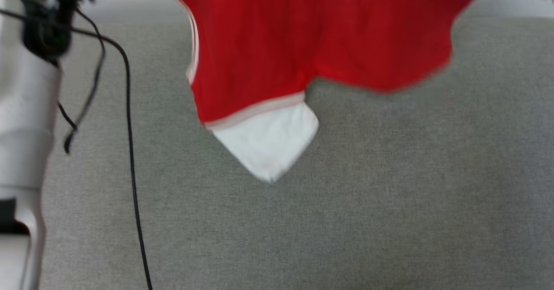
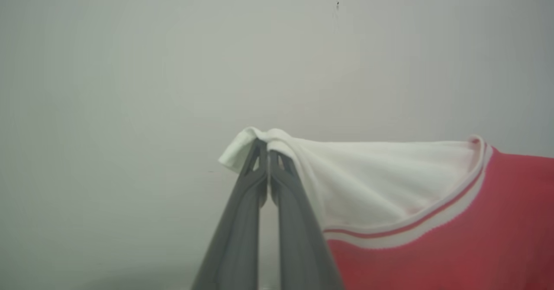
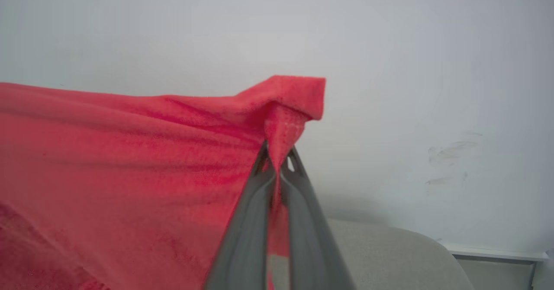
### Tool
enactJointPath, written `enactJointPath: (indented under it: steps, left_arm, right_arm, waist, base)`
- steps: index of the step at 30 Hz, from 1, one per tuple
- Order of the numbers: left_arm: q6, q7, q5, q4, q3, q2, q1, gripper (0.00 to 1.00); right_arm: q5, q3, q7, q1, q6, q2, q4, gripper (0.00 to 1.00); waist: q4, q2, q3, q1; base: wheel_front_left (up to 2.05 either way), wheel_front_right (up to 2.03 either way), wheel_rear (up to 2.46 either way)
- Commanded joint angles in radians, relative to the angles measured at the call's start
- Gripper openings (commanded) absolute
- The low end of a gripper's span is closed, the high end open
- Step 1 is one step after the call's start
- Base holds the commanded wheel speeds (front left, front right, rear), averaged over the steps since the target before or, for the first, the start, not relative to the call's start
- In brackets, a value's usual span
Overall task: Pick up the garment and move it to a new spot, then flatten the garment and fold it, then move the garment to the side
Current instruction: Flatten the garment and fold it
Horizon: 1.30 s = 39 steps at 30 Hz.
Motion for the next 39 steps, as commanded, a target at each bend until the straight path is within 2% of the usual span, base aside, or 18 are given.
enactJointPath:
  steps: [1, 9, 13, 20, 29, 34, 39]
  left_arm:
    - [0.005, -0.015, 0.008, 0.018, 0.012, 0.023, -0.03, 0.0]
    - [-0.019, -0.076, 0.048, 0.146, 0.014, 0.071, -0.278, 0.0]
    - [-0.034, -0.097, 0.044, 0.188, 0.019, 0.069, -0.364, 0.0]
    - [-0.062, -0.13, 0.035, 0.267, 0.004, 0.047, -0.408, 0.0]
    - [-0.092, -0.153, -0.042, 0.371, -0.003, 0.002, -0.328, 0.0]
    - [-0.095, -0.154, -0.12, 0.352, -0.031, -0.018, -0.193, 0.0]
    - [-0.094, -0.172, -0.199, 0.29, -0.065, -0.021, 0.007, 0.0]
  right_arm:
    - [-0.007, -0.019, -0.01, -0.028, -0.003, -0.008, 0.008, 0.0]
    - [-0.109, -0.093, -0.102, -0.238, -0.004, 0.04, 0.052, 0.0]
    - [-0.138, -0.114, -0.138, -0.31, -0.004, 0.069, 0.074, 0.0]
    - [-0.169, -0.112, -0.186, -0.365, -0.003, 0.115, 0.132, 0.0]
    - [-0.142, -0.07, -0.228, -0.317, -0.003, 0.12, 0.238, 0.0]
    - [-0.089, -0.009, -0.264, -0.199, -0.003, 0.115, 0.281, 0.0]
    - [-0.013, 0.055, -0.302, -0.013, -0.003, 0.084, 0.286, 0.0]
  waist:
    - [-0.007, 0.0, 0.022, -0.0001]
    - [-0.018, 0.0, 0.136, -0.0001]
    - [-0.011, 0.0, 0.213, -0.0001]
    - [0.003, 0.0, 0.321, -0.0001]
    - [0.022, 0.0, 0.364, -0.0001]
    - [0.022, 0.0, 0.324, -0.0001]
    - [0.037, 0.0, 0.252, -0.0001]
  base:
    - [0.0, 0.0, 0.0]
    - [0.0, 0.0, 0.0]
    - [0.0, 0.0, 0.0]
    - [0.0, 0.0, 0.0]
    - [0.0, 0.0, 0.0]
    - [0.0, 0.0, 0.0]
    - [0.0, 0.0, 0.0]
